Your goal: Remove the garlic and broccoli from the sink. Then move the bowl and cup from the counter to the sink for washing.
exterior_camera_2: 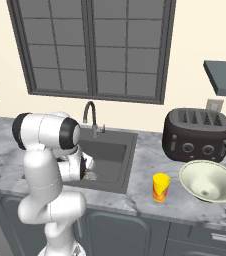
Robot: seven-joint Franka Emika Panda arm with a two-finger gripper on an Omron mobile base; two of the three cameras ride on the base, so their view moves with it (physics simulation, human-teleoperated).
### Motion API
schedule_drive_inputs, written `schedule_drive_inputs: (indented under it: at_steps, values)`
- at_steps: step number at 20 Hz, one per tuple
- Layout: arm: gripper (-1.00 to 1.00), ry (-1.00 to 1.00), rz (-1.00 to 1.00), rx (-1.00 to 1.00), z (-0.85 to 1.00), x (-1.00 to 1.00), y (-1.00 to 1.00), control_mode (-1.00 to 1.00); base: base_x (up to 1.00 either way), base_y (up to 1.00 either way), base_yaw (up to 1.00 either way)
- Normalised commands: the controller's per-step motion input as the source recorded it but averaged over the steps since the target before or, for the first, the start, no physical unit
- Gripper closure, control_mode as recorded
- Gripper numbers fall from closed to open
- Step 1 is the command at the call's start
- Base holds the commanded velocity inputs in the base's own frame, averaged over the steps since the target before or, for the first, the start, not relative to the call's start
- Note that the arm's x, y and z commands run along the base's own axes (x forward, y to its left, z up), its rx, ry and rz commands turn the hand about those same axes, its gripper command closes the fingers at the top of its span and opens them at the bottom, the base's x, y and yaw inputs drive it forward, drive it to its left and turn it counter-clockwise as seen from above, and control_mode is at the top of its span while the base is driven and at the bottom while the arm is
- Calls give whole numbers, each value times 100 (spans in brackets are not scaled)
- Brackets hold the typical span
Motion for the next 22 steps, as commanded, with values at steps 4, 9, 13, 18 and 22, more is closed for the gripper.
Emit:
schedule_drive_inputs:
  at_steps: [4,9,13,18,22]
  values:
    - [-100,0,0,0,0,10,1,-100,0,0,0]
    - [-100,1,0,0,0,12,3,-100,0,0,0]
    - [-100,3,0,0,-1,5,12,-100,0,0,0]
    - [-100,6,0,0,-3,7,12,-100,0,0,0]
    - [-100,10,0,0,0,12,2,-100,0,0,0]
